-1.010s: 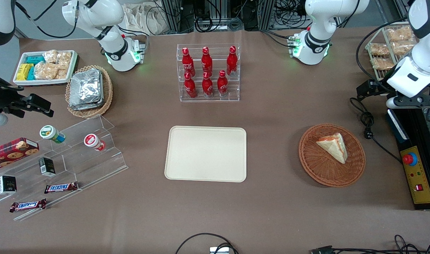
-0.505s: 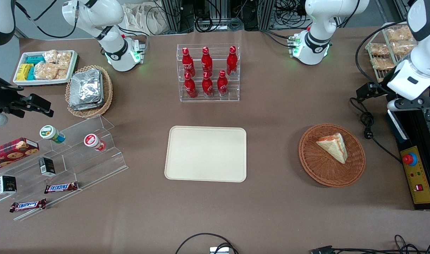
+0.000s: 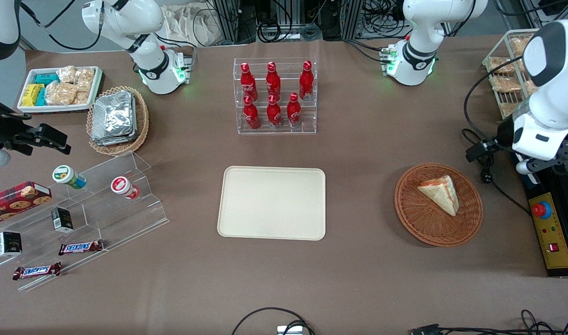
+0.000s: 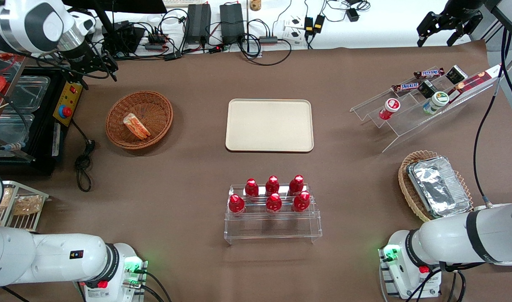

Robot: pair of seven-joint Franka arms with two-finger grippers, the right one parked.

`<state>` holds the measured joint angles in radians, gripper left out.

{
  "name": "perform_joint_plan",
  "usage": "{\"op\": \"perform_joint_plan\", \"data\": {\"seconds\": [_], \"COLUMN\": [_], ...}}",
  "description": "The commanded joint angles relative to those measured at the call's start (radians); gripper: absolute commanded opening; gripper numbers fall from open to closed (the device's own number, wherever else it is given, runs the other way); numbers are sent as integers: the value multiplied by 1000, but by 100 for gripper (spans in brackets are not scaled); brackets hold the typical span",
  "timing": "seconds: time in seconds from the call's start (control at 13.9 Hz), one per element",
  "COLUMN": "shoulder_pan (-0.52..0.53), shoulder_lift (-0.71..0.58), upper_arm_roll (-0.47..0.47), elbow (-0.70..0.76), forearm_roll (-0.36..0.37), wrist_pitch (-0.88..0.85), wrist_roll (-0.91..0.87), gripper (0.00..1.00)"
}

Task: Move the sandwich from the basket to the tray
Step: 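Lower the open left gripper over the wrapped sandwich in the wicker basket, then close the left gripper on the sandwich wrapper and lift it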

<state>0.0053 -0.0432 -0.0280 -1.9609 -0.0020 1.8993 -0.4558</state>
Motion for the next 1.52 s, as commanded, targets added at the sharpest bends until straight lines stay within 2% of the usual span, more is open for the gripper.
{"op": "perform_joint_plan", "data": {"seconds": [0.0,0.29,0.94,1.44], "shoulder_pan": [-2,1,1,-4], "shoulder_lift": [-18,-14,202,287], "upper_arm_roll": [3,20,31,30], "elbow": [-113,-246,-256,-279], "forearm_roll": [-13,-19,-21,-21], "wrist_pitch": [142,308,481,576], "wrist_roll": [-154,-251,-259,-259], "gripper": [100,100,100,100]}}
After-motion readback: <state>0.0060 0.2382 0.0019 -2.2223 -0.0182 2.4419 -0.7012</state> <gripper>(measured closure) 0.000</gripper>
